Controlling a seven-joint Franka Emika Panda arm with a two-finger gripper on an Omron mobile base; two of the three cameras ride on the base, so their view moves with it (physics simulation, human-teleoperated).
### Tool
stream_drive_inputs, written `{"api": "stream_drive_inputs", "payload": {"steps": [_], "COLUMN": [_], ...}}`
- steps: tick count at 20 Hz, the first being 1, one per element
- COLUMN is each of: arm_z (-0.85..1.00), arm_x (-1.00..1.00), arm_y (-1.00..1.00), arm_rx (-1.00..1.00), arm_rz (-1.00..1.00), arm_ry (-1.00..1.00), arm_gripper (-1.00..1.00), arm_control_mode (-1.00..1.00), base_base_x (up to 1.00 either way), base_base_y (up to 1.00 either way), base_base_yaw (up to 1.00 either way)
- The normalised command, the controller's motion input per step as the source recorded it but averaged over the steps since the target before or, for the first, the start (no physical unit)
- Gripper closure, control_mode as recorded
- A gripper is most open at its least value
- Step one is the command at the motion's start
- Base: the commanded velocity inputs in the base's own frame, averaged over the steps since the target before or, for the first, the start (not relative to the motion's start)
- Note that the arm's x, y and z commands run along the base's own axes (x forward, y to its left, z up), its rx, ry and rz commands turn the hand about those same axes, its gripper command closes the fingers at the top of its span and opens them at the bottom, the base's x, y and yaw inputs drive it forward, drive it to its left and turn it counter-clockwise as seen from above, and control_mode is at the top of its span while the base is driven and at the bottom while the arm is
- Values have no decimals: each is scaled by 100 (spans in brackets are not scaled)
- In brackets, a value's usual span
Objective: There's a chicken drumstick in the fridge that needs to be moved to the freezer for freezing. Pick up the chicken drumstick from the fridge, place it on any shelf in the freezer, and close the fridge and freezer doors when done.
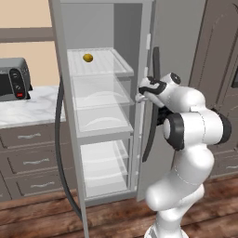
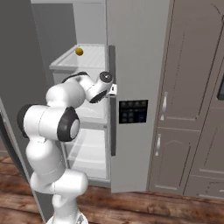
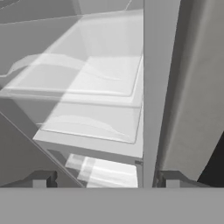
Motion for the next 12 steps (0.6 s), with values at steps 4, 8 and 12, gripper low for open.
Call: {"api": "stream_drive_inputs", "payload": {"steps": [4, 8, 12], "arm_z": [-1, -6, -11], "arm_x": [41, 41, 40], "arm_y": [0, 0, 0], "arm_rx": [0, 0, 0], "arm_rz": [0, 0, 0], "arm_ry": [0, 0, 0], "arm_gripper": [-100, -100, -100], "arm_control_mode": [-100, -100, -100], "base_base_x": [0, 0, 0], "base_base_y": [0, 0, 0], "base_base_yaw": [0, 0, 0]}}
